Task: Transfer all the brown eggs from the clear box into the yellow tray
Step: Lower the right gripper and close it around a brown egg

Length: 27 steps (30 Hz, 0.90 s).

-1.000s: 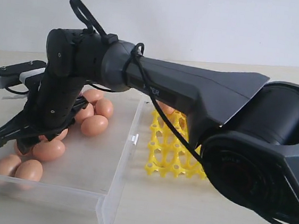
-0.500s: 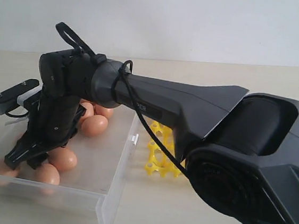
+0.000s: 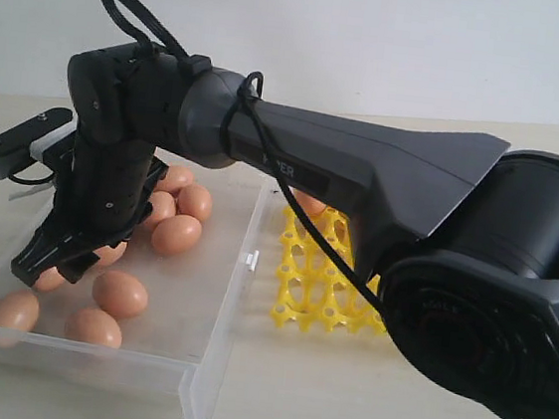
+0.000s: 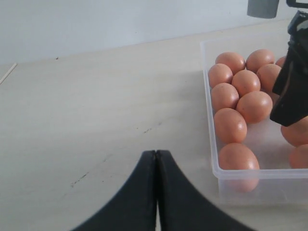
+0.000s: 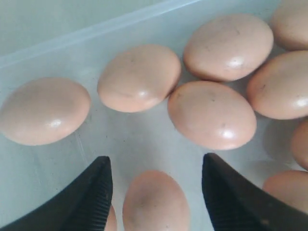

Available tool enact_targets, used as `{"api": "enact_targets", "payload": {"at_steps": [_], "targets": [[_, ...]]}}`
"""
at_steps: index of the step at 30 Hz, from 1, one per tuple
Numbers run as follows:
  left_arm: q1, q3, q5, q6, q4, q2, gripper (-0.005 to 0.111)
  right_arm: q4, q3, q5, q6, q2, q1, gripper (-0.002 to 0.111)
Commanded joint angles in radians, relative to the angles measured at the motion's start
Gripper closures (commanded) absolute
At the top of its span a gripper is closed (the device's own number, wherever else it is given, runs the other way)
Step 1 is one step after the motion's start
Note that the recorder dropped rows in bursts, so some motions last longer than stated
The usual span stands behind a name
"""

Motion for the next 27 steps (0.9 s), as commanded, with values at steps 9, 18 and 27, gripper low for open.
{"api": "enact_targets", "payload": {"at_steps": [9,18,27], "targets": [[-0.005,-0.004,-0.006,-0.003,-0.005,-0.006,0.107,-0.012,-0.001,0.013,0.018,-0.01,-0.002,0.054],[-0.005,-0.004,-0.006,-0.003,-0.005,-0.006,0.107,-0.034,-0.001,0.073,0.083,0.007,-0.008,0.054],[-0.005,-0.004,-0.006,-0.003,-0.005,-0.006,0.107,-0.024,-0.001,0.003,0.083,0.015,-0.008,0.054]]}}
